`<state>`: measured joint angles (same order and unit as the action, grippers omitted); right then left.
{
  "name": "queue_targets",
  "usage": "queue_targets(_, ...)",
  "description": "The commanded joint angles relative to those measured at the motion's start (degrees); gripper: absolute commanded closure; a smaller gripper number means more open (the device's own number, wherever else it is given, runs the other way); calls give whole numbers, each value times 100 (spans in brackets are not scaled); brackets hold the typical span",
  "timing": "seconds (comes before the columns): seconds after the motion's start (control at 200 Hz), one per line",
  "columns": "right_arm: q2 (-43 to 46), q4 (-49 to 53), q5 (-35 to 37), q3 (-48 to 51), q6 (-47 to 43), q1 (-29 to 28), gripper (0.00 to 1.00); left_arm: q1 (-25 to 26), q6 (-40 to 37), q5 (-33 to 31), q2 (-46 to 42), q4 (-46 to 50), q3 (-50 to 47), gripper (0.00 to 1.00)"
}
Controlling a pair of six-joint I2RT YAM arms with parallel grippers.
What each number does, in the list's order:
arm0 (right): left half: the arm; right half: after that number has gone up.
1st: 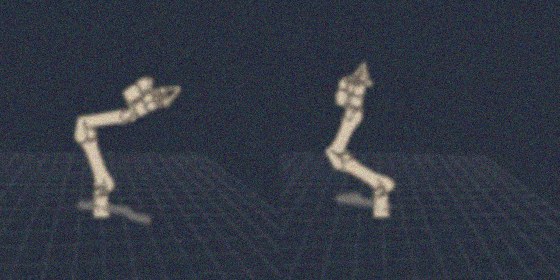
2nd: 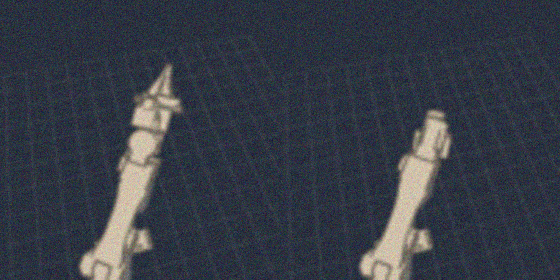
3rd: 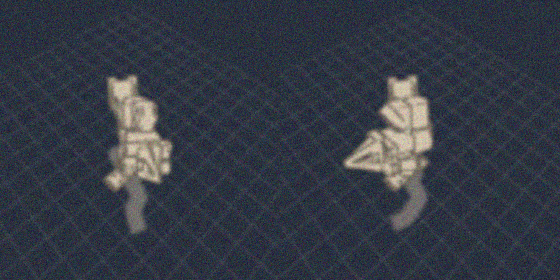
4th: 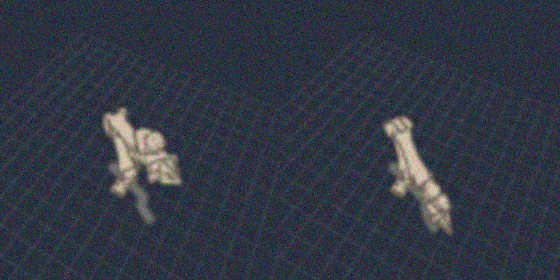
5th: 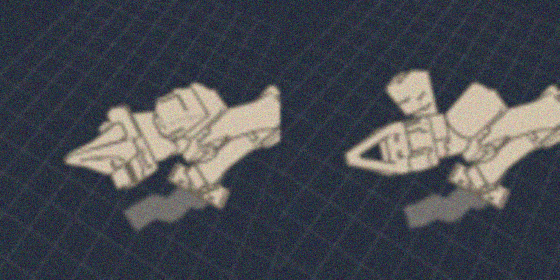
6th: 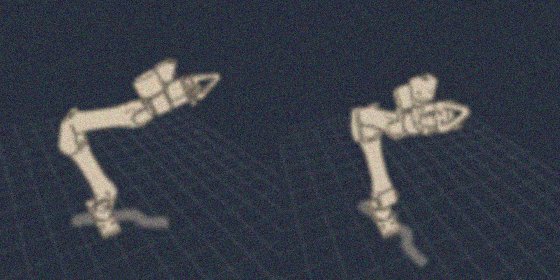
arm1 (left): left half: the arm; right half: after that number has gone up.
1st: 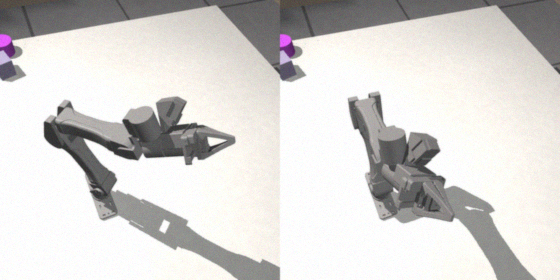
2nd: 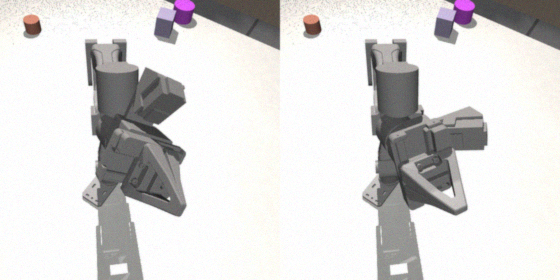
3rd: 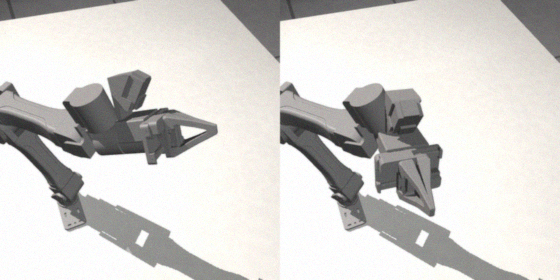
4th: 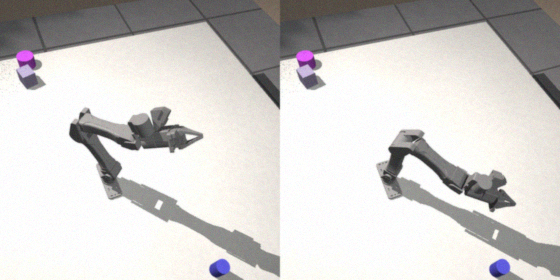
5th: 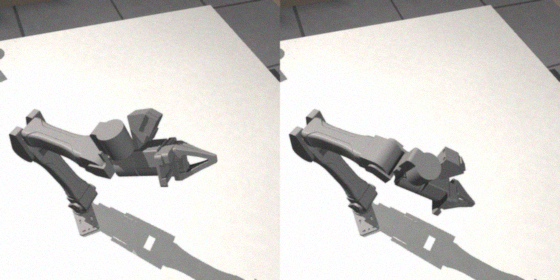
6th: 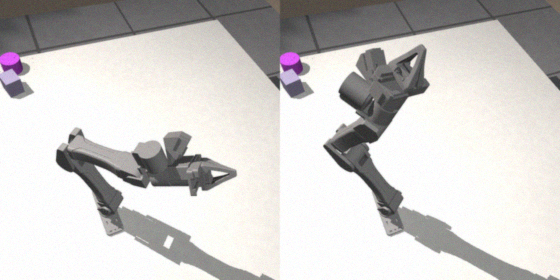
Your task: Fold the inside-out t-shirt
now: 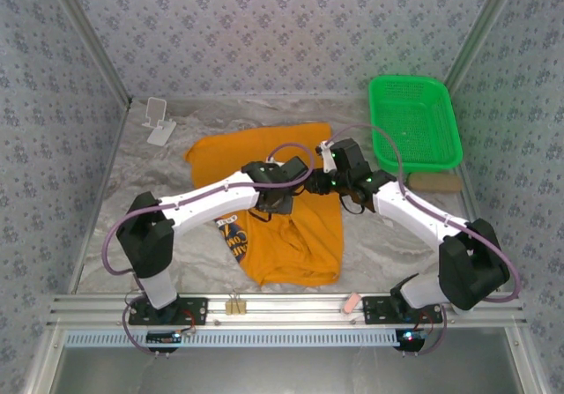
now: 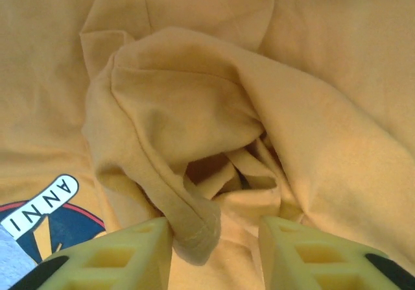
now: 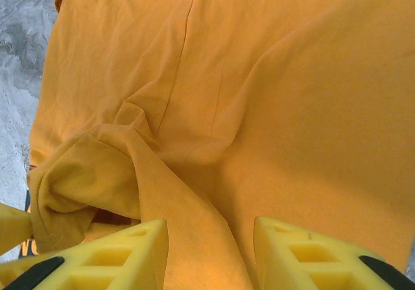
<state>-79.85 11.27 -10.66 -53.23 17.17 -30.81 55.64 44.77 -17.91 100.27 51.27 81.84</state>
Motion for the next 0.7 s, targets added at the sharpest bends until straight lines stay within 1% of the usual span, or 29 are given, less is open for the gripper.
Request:
queue_targets(0.0, 120, -128, 31, 111, -139, 58, 60, 34, 112, -254, 222, 354, 297, 65)
queue_targets(0.255, 73, -184, -83, 129, -247, 140, 61, 35, 295, -672, 482, 619, 424, 70)
queue_targets(0.315, 65, -224, -119, 144, -287, 141, 61, 22, 283, -726, 485, 594, 405, 75)
queue_targets(0.335, 66, -257, -125, 161, -293, 137, 61, 11, 243, -710, 485, 567, 394, 81)
queue_targets(0.36, 63, -323, -142, 195, -300, 144, 61, -19, 180, -658, 472, 540, 394, 86)
queue_targets(0.395, 52, -402, -191, 241, -304, 147, 61, -79, 81, -523, 438, 525, 416, 88)
queue_targets(0.5, 104, -612, -601, 401, -571, 113, 62, -214, -195, -27, 109, 435, 468, 91)
queue_targets(0.55, 327, -1209, -660, 847, -1036, 4, 62, -343, -248, 360, -202, 238, 320, 95)
queue_targets(0.575, 435, -1545, -667, 1077, -1248, -66, 62, -443, -254, 736, -364, 38, 200, 100)
queue_targets(0.58, 488, -1712, -662, 1201, -1419, -101, 62, -468, -252, 776, -396, 0, 169, 100)
queue_targets(0.64, 741, -2473, -642, 1717, -1981, -301, 62, -796, -136, 1917, -753, -527, -197, 100)
queue_targets(0.695, 861, -2962, -902, 2034, -2605, -469, 62, -1064, 30, 2873, -1027, -1043, -531, 100)
